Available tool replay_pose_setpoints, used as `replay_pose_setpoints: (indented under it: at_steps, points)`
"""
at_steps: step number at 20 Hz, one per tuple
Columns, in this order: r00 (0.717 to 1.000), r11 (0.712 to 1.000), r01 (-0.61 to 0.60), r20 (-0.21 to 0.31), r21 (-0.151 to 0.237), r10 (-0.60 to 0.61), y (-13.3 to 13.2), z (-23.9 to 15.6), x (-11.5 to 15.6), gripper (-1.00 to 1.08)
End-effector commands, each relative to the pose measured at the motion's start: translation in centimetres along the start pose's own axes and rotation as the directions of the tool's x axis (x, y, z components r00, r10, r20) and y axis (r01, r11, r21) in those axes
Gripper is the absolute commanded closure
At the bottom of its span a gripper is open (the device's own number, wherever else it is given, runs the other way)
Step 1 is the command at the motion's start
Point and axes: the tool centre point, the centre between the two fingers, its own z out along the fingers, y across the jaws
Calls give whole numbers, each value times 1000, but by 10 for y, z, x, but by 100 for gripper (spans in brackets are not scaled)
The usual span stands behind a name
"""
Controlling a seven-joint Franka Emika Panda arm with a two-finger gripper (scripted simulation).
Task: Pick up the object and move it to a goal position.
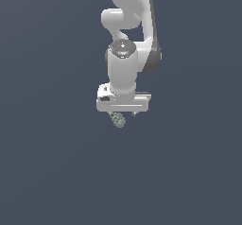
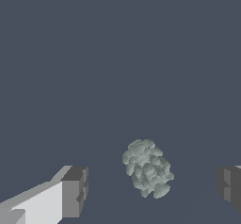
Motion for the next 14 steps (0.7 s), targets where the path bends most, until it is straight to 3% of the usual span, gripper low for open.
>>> replay_pose_setpoints:
  at_steps: [1, 9, 14]
  points:
    - [1000, 1000, 0, 0, 0, 0, 0, 0, 0, -92]
    - [1000, 1000, -1, -6, -24, 1, 24, -12, 4, -92]
    - [1000, 1000, -3, -6, -25, 3, 24, -13, 5, -92]
